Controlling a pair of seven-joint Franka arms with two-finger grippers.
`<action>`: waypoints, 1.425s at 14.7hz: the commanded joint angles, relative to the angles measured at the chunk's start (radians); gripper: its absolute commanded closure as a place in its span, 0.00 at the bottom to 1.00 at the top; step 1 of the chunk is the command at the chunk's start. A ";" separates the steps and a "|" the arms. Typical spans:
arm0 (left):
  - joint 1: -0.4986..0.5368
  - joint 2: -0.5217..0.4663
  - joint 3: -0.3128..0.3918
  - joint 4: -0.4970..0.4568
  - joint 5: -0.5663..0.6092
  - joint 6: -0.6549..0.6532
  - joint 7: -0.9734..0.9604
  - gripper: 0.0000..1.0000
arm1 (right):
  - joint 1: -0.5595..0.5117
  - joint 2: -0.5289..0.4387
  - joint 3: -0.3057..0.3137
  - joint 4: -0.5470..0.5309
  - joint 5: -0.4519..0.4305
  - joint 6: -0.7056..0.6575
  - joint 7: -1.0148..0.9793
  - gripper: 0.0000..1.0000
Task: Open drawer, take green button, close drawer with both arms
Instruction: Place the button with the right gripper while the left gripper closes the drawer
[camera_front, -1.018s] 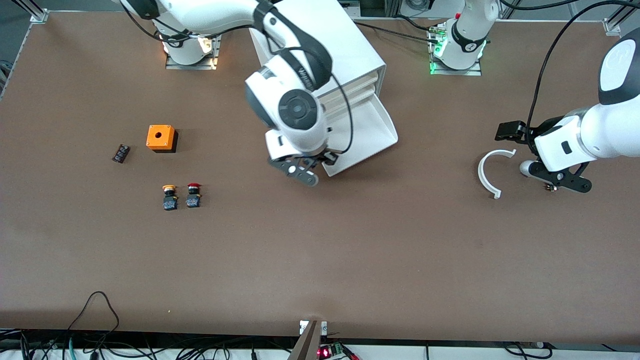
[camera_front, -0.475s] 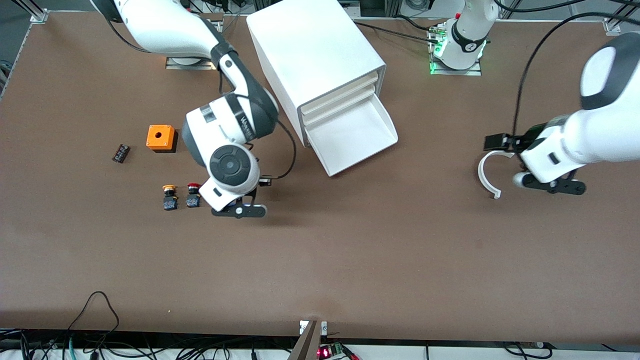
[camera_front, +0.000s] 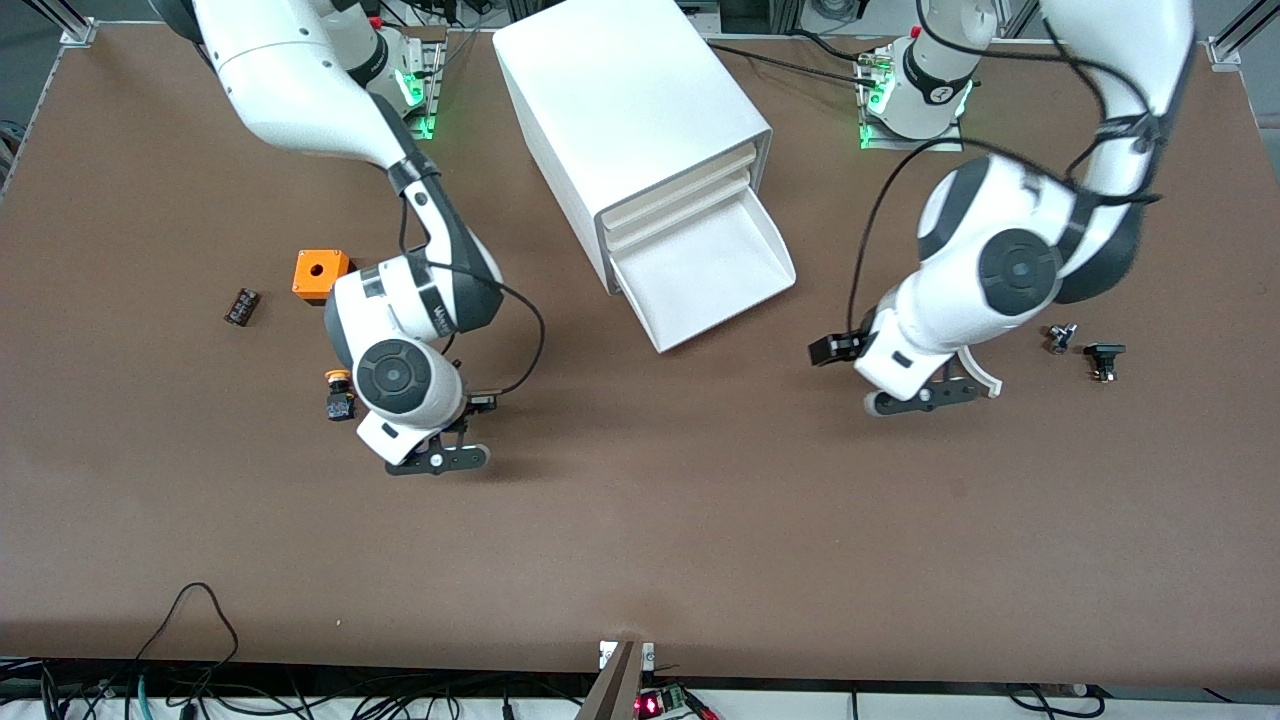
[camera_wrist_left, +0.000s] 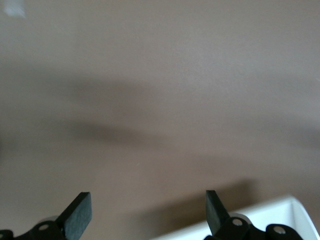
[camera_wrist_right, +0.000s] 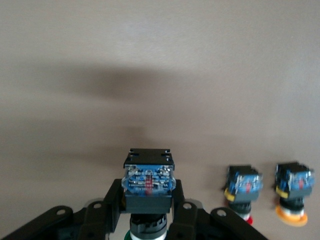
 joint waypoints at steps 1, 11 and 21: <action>-0.055 0.070 0.002 -0.032 0.042 0.090 -0.169 0.00 | -0.033 -0.113 0.009 -0.223 -0.009 0.154 -0.044 0.92; -0.219 0.162 -0.079 -0.099 0.158 0.126 -0.551 0.02 | -0.045 -0.172 0.009 -0.460 0.000 0.402 0.010 0.71; -0.215 0.180 -0.209 -0.144 0.128 0.122 -0.545 0.02 | -0.055 -0.287 -0.073 -0.391 -0.003 0.331 -0.023 0.00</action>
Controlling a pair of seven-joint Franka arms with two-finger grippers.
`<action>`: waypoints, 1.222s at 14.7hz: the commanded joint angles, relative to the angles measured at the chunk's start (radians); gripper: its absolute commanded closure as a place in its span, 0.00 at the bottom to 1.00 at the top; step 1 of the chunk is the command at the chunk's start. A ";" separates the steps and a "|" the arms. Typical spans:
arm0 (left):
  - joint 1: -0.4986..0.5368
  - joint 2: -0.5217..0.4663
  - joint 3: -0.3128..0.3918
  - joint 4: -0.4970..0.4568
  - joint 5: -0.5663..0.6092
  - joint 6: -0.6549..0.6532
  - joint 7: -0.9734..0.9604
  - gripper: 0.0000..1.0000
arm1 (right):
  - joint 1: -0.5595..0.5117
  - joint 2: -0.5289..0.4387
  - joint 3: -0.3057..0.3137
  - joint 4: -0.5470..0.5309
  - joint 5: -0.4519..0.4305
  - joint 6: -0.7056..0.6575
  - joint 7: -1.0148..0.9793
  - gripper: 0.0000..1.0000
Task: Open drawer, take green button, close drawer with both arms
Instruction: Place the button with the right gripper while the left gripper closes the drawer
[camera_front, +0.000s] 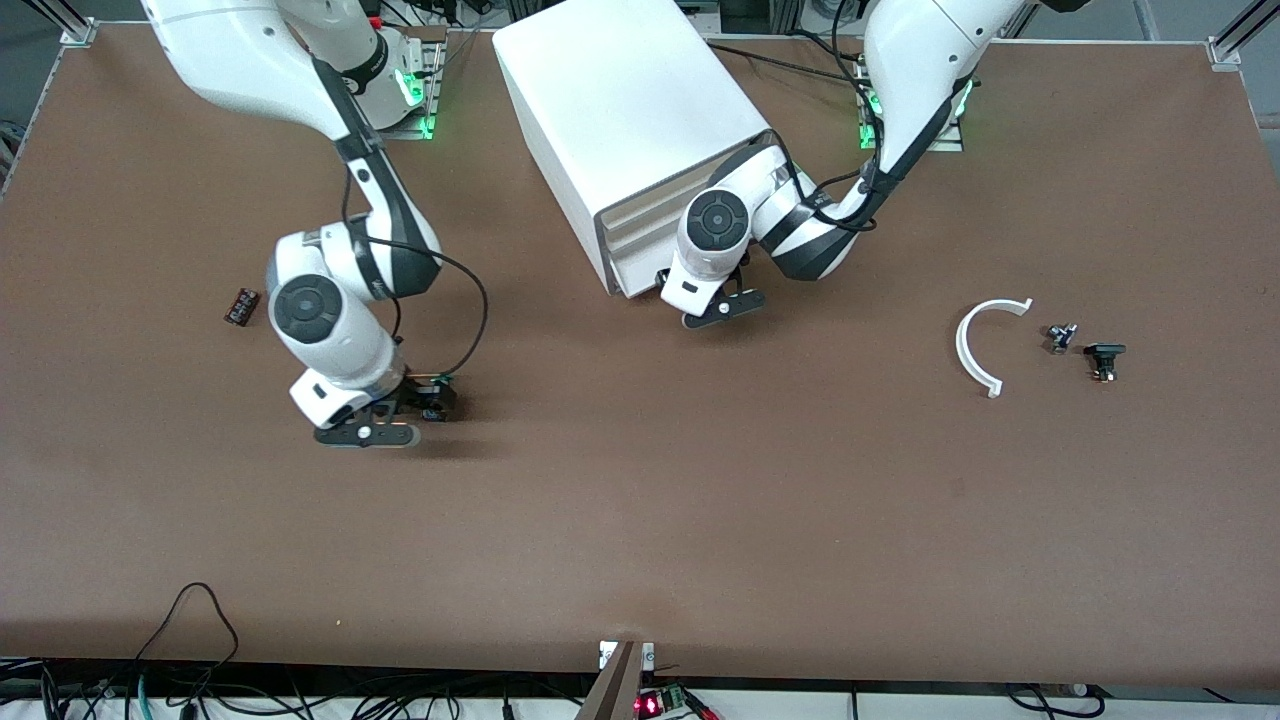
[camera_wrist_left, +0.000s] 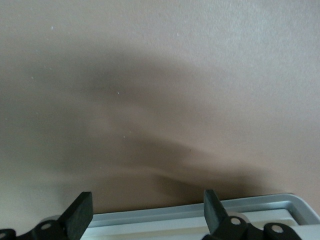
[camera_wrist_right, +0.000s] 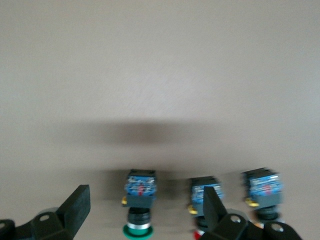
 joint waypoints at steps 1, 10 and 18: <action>0.013 0.010 -0.034 -0.014 -0.009 0.000 0.000 0.02 | -0.008 -0.046 -0.042 0.003 -0.003 -0.043 -0.099 0.00; 0.018 0.013 -0.100 -0.029 -0.011 -0.006 0.001 0.01 | -0.035 -0.236 -0.101 0.015 0.001 -0.290 -0.279 0.00; 0.071 -0.051 -0.083 0.042 0.010 -0.101 0.091 0.01 | -0.162 -0.402 -0.028 0.015 0.058 -0.457 -0.302 0.00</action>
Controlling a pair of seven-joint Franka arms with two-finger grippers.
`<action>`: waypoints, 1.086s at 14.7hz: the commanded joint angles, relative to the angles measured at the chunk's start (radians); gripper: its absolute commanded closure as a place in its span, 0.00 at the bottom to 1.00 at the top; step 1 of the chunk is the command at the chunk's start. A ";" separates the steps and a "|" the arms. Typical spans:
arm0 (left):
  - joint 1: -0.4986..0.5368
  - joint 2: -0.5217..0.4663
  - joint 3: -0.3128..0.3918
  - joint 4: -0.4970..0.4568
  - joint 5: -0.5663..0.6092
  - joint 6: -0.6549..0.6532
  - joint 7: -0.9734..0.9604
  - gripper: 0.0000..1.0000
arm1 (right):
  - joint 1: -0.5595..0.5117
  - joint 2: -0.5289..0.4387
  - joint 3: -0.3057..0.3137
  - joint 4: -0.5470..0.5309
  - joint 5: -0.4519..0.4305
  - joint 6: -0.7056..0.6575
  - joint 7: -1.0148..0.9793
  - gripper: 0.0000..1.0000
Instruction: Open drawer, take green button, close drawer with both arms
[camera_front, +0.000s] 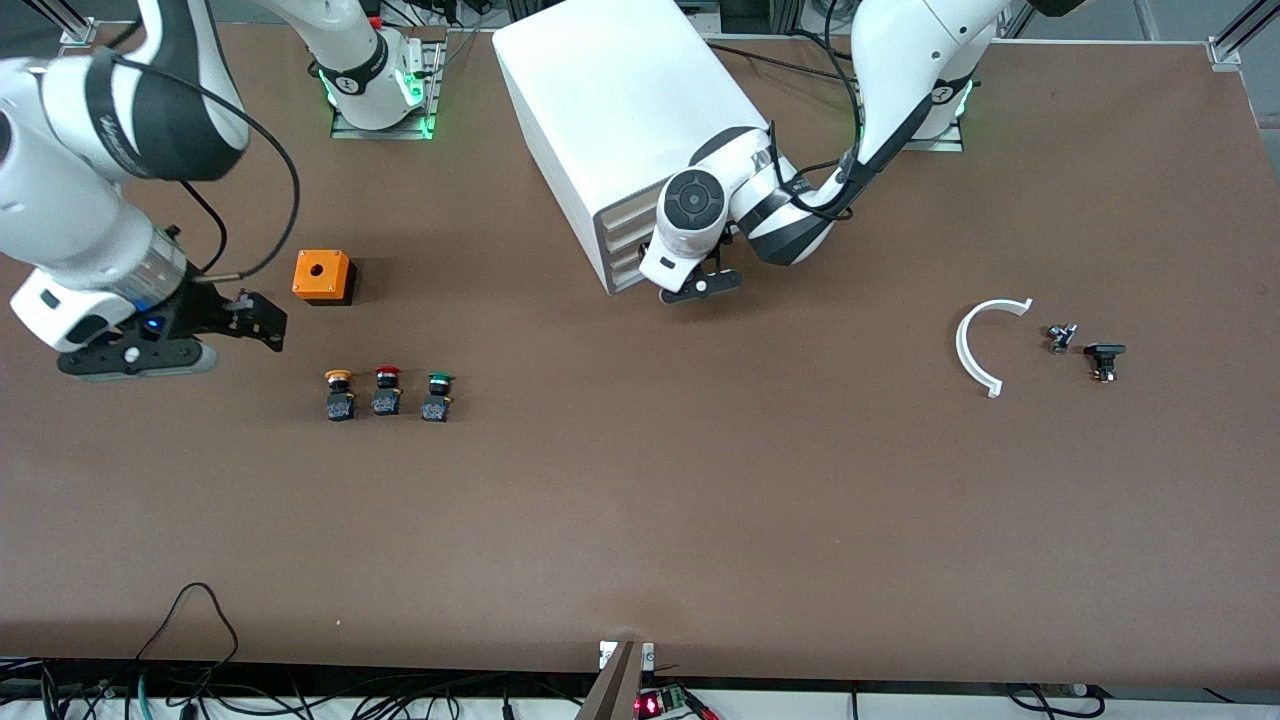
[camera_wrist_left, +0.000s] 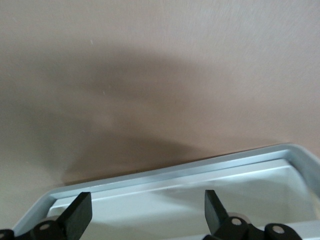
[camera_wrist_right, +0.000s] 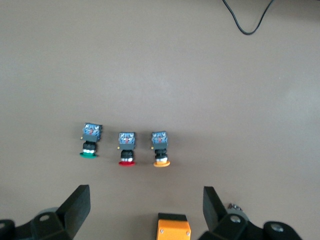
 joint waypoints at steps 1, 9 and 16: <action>0.091 -0.071 -0.004 0.063 0.012 -0.081 0.153 0.01 | -0.166 -0.055 0.148 -0.012 0.028 -0.056 -0.004 0.00; 0.352 -0.160 -0.001 0.368 0.027 -0.469 0.698 0.00 | -0.265 -0.143 0.251 -0.015 0.024 -0.148 0.070 0.00; 0.207 -0.427 0.423 0.326 -0.089 -0.517 1.132 0.00 | -0.268 -0.209 0.254 -0.018 0.025 -0.225 0.082 0.00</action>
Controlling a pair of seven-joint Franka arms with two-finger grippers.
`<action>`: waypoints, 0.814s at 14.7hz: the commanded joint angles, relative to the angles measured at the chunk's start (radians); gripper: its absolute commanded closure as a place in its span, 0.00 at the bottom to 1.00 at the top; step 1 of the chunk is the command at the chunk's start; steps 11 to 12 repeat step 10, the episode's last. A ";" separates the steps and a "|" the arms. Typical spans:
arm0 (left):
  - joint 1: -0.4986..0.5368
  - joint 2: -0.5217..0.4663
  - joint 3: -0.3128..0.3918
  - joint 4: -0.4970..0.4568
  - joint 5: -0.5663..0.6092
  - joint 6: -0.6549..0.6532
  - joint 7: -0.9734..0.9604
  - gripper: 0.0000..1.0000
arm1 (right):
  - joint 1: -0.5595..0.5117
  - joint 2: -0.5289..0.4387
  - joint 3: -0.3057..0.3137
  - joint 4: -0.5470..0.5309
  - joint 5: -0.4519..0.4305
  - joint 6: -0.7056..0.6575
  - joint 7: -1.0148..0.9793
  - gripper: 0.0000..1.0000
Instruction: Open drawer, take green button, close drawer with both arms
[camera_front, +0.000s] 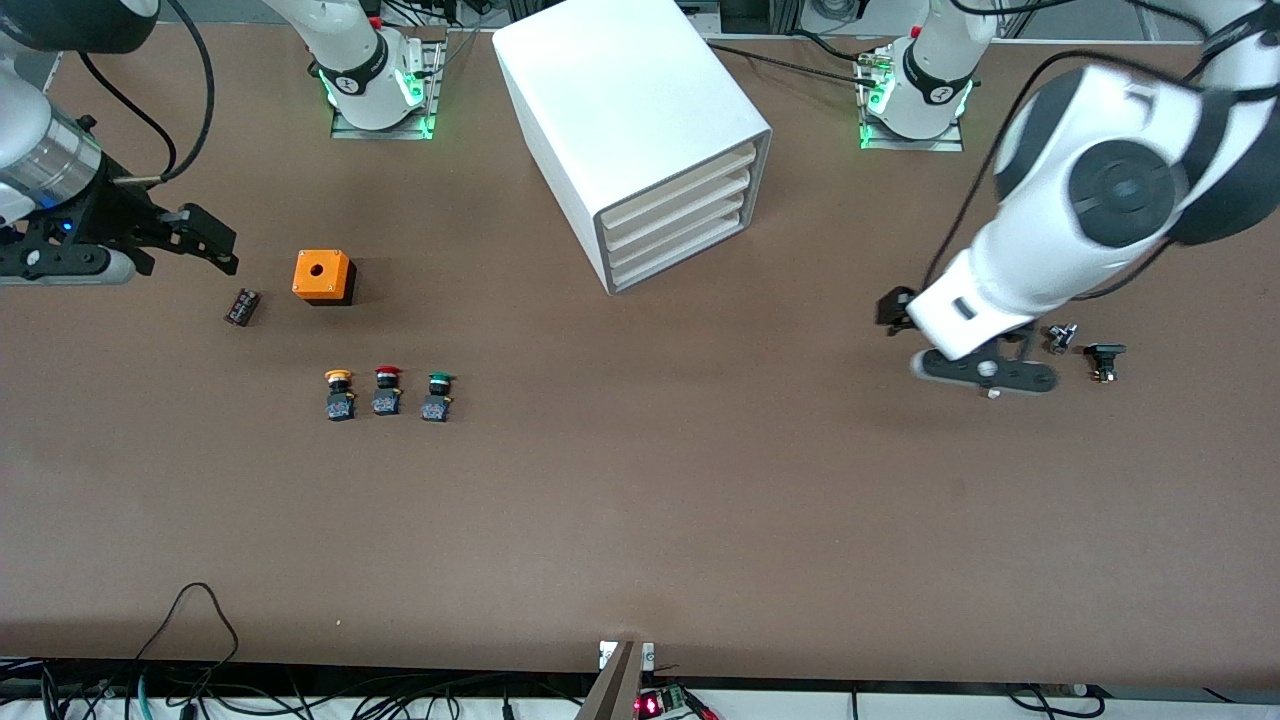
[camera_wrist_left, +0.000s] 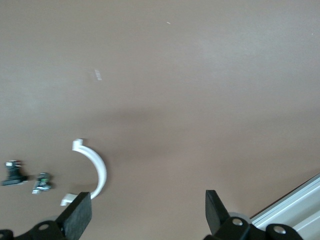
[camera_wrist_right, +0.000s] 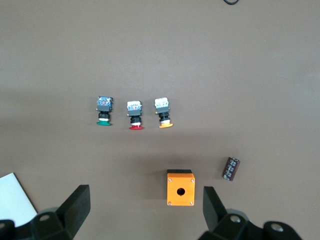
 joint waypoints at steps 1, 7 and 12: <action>-0.103 -0.140 0.208 -0.096 -0.102 -0.002 0.150 0.00 | -0.025 -0.043 0.021 -0.017 0.012 -0.034 0.011 0.00; -0.135 -0.292 0.298 -0.237 -0.133 0.007 0.150 0.00 | -0.042 -0.054 0.044 -0.008 0.009 -0.076 0.009 0.00; -0.141 -0.292 0.320 -0.240 -0.164 0.007 0.149 0.00 | -0.042 -0.045 0.044 0.026 0.009 -0.077 -0.009 0.00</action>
